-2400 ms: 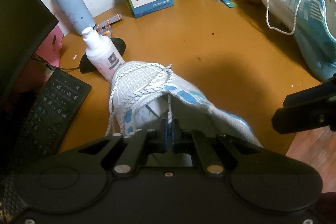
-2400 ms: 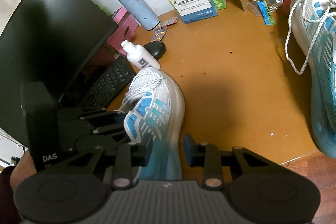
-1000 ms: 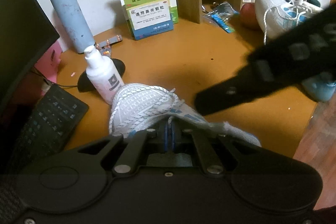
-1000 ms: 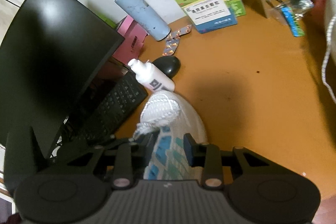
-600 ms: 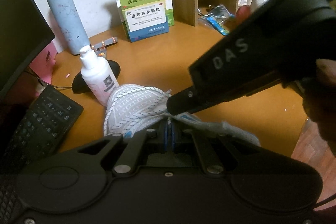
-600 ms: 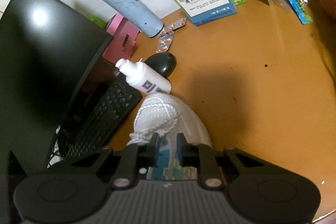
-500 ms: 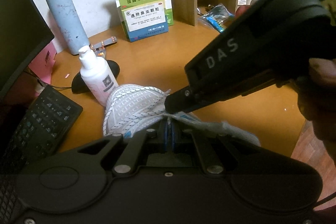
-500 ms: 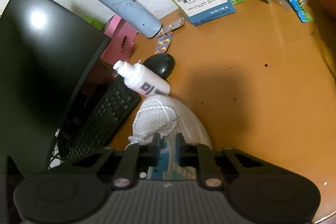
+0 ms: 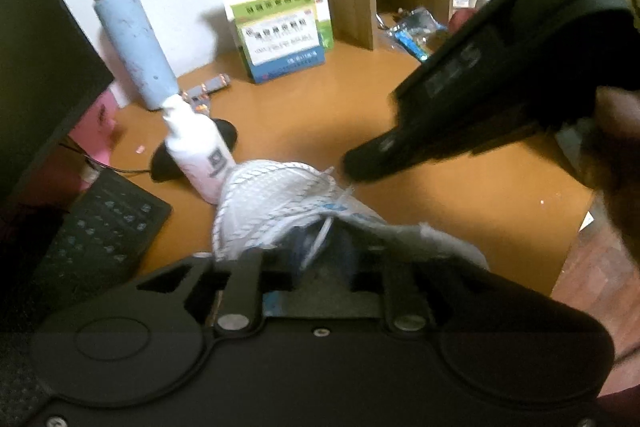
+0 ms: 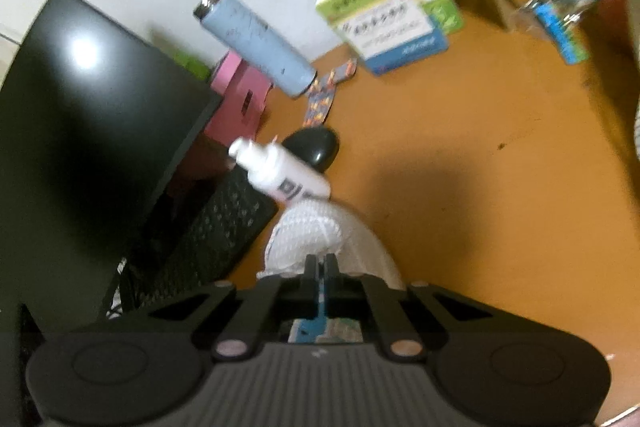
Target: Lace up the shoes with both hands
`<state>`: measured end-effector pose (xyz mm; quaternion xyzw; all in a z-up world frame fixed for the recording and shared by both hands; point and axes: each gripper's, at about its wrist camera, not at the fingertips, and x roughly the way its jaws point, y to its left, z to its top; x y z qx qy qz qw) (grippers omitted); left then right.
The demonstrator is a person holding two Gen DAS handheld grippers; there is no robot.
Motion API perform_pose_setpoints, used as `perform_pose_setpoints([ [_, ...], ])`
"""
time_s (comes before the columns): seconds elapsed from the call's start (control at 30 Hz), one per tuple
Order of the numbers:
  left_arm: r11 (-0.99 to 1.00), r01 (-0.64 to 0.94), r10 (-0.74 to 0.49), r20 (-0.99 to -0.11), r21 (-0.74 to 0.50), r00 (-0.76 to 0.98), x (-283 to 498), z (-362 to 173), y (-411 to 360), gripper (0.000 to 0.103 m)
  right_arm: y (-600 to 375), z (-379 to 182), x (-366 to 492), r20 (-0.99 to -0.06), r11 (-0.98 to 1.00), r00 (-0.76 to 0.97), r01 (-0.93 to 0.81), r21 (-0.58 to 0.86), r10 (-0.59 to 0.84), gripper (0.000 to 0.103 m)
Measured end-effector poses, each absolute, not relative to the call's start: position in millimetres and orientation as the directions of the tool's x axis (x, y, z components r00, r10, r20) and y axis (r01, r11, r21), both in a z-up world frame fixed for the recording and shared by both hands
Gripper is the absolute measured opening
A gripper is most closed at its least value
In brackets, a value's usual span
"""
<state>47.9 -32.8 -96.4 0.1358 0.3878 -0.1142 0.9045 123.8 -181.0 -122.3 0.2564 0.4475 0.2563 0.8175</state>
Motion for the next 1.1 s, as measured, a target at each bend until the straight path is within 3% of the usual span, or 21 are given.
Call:
perform_pose_setpoints([
  [0.03,0.936,0.31,-0.097,-0.726,0.165,0.681,45,-93,-33,0.048,-191,-117,122,-0.593,0.74,0.49,-0.183,0.647,0.639,0.002],
  [0.07,0.939,0.293,-0.085,-0.71,0.177,0.699,37,-84,-32,0.05,-201,-110,120,-0.584,0.745,0.516,-0.175,0.644,0.627,0.002],
  [0.5,0.948,0.26,-0.049,-0.723,0.183,0.689,13,-84,-28,0.05,-345,-33,79,-0.47,0.785,0.784,-0.035,0.618,0.405,0.002],
  [1.1,0.952,0.251,-0.034,-0.758,0.173,0.651,6,-99,-35,0.05,-497,41,4,-0.34,0.807,0.94,0.206,0.553,-0.007,0.002],
])
